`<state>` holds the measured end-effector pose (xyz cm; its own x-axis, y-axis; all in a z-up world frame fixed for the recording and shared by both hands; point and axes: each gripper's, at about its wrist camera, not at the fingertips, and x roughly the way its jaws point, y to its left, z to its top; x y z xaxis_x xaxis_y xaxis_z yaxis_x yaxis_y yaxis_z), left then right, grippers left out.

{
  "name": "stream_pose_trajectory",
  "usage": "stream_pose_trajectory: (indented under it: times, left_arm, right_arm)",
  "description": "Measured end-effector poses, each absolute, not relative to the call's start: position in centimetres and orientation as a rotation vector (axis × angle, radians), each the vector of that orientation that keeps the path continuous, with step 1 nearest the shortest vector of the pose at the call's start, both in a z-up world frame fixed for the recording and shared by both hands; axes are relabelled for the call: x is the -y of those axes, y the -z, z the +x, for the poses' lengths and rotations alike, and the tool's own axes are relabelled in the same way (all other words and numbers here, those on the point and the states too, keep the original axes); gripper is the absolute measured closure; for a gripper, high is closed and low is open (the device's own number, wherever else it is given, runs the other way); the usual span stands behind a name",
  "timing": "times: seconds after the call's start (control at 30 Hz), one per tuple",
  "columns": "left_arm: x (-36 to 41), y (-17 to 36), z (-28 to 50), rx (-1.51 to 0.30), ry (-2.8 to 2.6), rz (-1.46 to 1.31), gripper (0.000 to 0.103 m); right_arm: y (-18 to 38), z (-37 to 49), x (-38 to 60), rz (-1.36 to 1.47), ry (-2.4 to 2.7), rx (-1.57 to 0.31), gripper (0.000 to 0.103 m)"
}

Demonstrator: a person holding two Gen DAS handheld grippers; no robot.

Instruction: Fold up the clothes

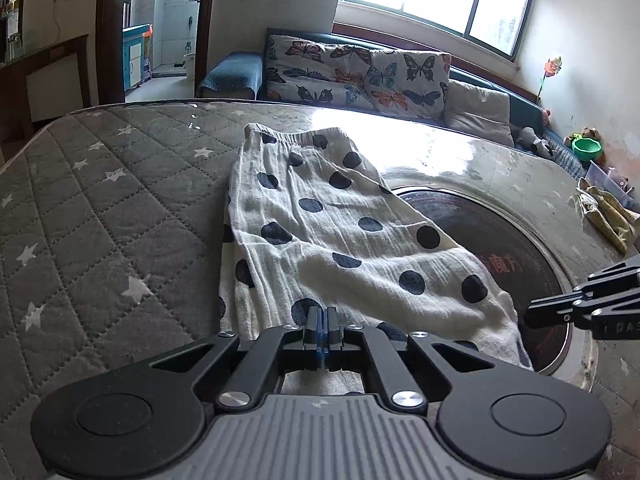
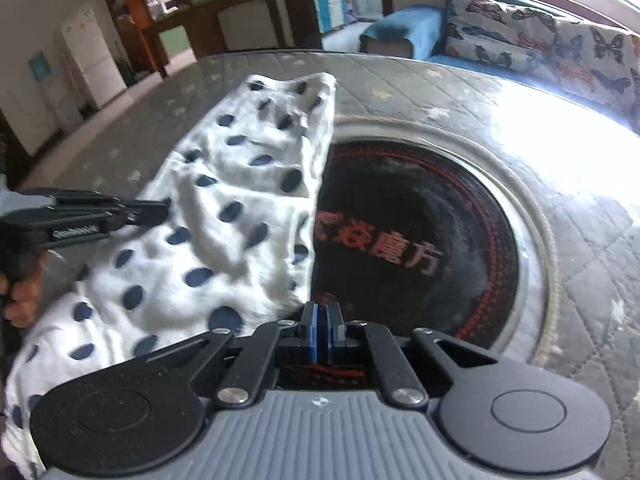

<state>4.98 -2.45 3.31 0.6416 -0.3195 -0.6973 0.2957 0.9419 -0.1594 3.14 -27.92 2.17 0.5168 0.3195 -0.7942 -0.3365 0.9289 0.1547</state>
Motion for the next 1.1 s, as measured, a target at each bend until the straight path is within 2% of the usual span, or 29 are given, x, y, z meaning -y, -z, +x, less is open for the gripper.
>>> stream_pose_trajectory:
  times: [0.3, 0.67, 0.83, 1.1]
  left_arm:
    - [2.9, -5.3, 3.3, -0.747, 0.399, -0.036, 0.100]
    - [3.5, -4.6, 1.2, -0.782, 0.454, -0.002, 0.099]
    - [3.0, -4.2, 0.7, -0.797, 0.446, -0.005, 0.095]
    - [2.0, -3.7, -0.1, -0.824, 0.421, -0.005, 0.094]
  right_arm:
    - [-4.9, 2.0, 25.6, -0.039, -0.526, -0.833, 0.095]
    - [-2.0, 4.1, 22.8, -0.068, -0.533, -0.905, 0.095]
    - [-3.5, 4.4, 22.6, -0.051, -0.538, -0.853, 0.084]
    - [-1.7, 6.4, 22.0, -0.050, -0.500, -0.907, 0.081]
